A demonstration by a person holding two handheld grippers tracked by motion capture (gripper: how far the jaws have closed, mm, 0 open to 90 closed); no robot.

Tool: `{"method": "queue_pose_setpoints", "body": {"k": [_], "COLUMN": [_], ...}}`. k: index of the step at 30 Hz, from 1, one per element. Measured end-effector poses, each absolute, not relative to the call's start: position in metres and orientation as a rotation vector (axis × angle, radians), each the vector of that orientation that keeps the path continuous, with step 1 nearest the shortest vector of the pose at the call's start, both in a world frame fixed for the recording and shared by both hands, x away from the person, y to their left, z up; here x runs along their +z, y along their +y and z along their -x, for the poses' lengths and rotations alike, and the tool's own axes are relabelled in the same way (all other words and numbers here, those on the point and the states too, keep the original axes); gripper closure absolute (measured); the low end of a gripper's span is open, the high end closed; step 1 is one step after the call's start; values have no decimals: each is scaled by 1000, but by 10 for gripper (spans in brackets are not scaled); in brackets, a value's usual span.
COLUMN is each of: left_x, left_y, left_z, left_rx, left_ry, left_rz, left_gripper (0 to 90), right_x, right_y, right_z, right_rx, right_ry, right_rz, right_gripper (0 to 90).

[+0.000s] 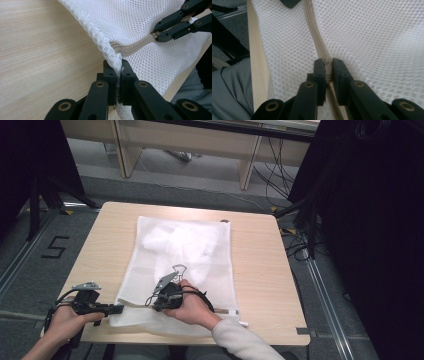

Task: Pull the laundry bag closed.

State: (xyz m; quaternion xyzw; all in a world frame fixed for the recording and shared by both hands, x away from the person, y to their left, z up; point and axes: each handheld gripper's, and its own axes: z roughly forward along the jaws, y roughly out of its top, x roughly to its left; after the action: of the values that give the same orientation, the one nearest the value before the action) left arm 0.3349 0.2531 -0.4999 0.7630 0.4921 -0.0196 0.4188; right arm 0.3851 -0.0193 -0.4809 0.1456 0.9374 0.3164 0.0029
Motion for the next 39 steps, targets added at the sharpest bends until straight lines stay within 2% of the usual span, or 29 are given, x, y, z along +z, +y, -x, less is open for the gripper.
{"method": "queue_pose_setpoints", "body": {"k": [39], "left_x": [-500], "left_y": [253], "left_z": [-335], "left_rx": [-46], "left_ry": [1246], "left_rz": [-1914], "left_gripper": [855], "right_x": [-479], "right_y": [-32], "right_z": [-385], "right_rx": [981], "right_ry": [2942], "right_rz": [-474], "right_gripper": [827]}}
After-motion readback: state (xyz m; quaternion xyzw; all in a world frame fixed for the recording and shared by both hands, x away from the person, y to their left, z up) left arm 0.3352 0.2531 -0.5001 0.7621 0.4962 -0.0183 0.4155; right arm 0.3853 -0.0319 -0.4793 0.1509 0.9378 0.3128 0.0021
